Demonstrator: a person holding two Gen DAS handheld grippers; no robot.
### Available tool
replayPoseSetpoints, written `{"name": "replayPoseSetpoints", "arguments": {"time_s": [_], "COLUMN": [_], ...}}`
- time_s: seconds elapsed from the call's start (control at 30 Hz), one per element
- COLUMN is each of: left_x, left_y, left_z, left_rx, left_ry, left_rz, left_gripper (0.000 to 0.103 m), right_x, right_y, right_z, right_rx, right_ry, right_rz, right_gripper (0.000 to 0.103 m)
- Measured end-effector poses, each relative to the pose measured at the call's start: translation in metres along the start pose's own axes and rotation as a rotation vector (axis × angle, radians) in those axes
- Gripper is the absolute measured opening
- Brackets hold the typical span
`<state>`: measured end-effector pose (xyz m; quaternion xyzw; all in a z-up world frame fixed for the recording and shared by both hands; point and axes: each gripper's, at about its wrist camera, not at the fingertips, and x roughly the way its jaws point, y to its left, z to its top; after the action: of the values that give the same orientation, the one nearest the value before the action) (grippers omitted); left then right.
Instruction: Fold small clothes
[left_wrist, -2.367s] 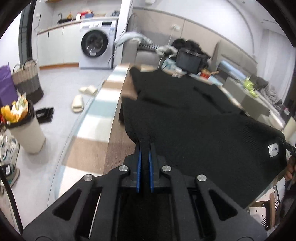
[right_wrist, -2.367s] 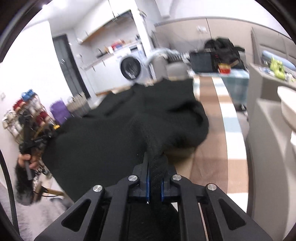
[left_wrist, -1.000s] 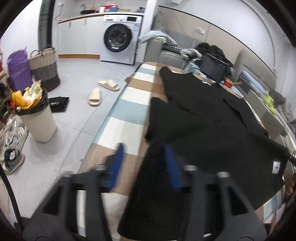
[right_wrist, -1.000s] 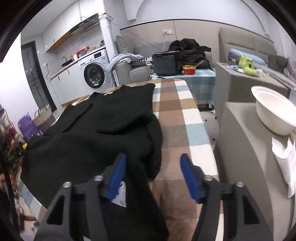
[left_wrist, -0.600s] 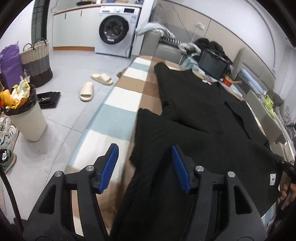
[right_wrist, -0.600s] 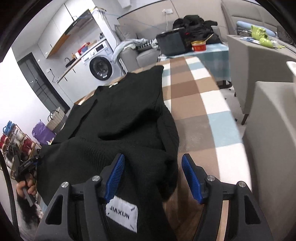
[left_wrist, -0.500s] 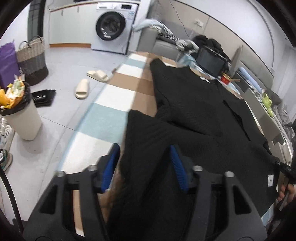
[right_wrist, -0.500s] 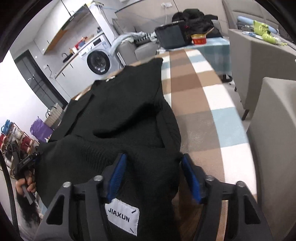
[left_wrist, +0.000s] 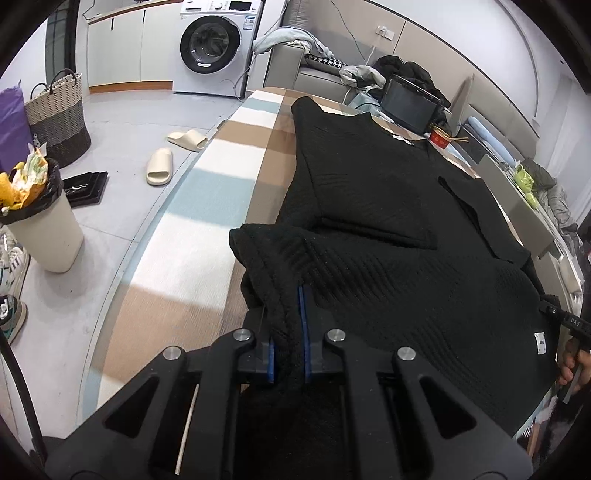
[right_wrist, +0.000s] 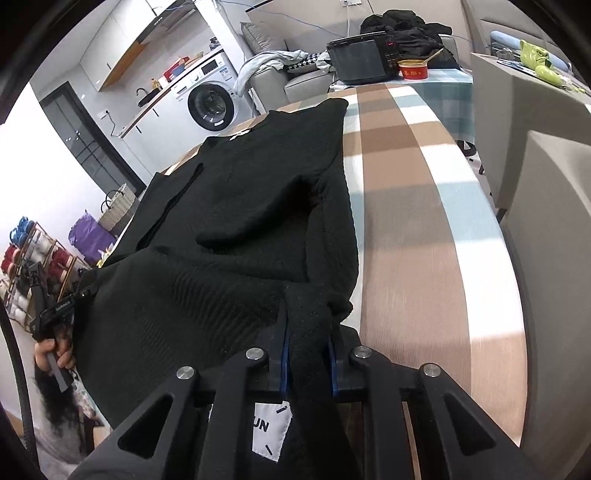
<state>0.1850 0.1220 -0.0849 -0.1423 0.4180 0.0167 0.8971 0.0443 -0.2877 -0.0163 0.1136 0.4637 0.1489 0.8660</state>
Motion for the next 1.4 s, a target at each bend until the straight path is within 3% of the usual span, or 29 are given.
{"name": "replayPoseSetpoints", "arguments": {"time_s": [0.1, 0.2, 0.27, 0.37, 0.63, 0.7, 0.8, 0.83, 0.87, 1.0, 1.2, 1.4], "left_x": [-0.007, -0.014, -0.027, -0.049, -0.062, -0.067, -0.07, -0.071, -0.074, -0.094, -0.126, -0.126], "left_y": [0.003, 0.003, 0.004, 0.011, 0.003, 0.003, 0.003, 0.002, 0.001, 0.003, 0.004, -0.006], "left_z": [-0.005, -0.006, -0.01, -0.024, -0.054, -0.06, -0.065, -0.067, -0.068, -0.064, -0.045, -0.003], "left_rx": [0.004, 0.025, 0.042, 0.041, 0.096, 0.094, 0.105, 0.112, 0.12, 0.109, 0.059, 0.031], "left_ry": [0.004, 0.018, 0.011, -0.014, 0.028, 0.021, 0.022, 0.019, 0.009, -0.059, -0.154, -0.23], "left_rz": [-0.003, 0.002, 0.004, 0.007, 0.022, 0.013, 0.006, 0.007, 0.005, -0.015, -0.079, -0.079], "left_gripper": [0.008, 0.011, 0.026, 0.044, 0.045, 0.042, 0.018, 0.005, 0.003, 0.002, 0.002, 0.002], "right_x": [-0.005, -0.009, -0.021, -0.042, -0.032, -0.028, -0.026, -0.026, -0.026, -0.046, -0.084, -0.084], "right_y": [0.003, -0.004, -0.008, -0.015, -0.012, 0.0, 0.019, 0.023, 0.023, 0.019, 0.004, 0.006], "right_z": [-0.008, -0.009, -0.014, -0.028, -0.048, -0.05, -0.057, -0.059, -0.06, -0.06, -0.043, -0.01], "right_rx": [-0.008, 0.027, 0.043, 0.047, 0.008, -0.048, -0.15, -0.164, -0.167, -0.145, -0.032, 0.006], "right_ry": [-0.011, 0.0, -0.019, -0.062, -0.003, 0.032, 0.033, 0.024, 0.02, -0.068, -0.233, -0.36], "right_rz": [-0.015, 0.002, 0.032, 0.056, 0.101, 0.155, 0.132, 0.122, 0.119, 0.124, 0.259, 0.228], "right_gripper": [0.017, 0.03, 0.044, 0.045, 0.044, 0.043, 0.029, 0.015, 0.008, 0.005, 0.005, 0.005]}}
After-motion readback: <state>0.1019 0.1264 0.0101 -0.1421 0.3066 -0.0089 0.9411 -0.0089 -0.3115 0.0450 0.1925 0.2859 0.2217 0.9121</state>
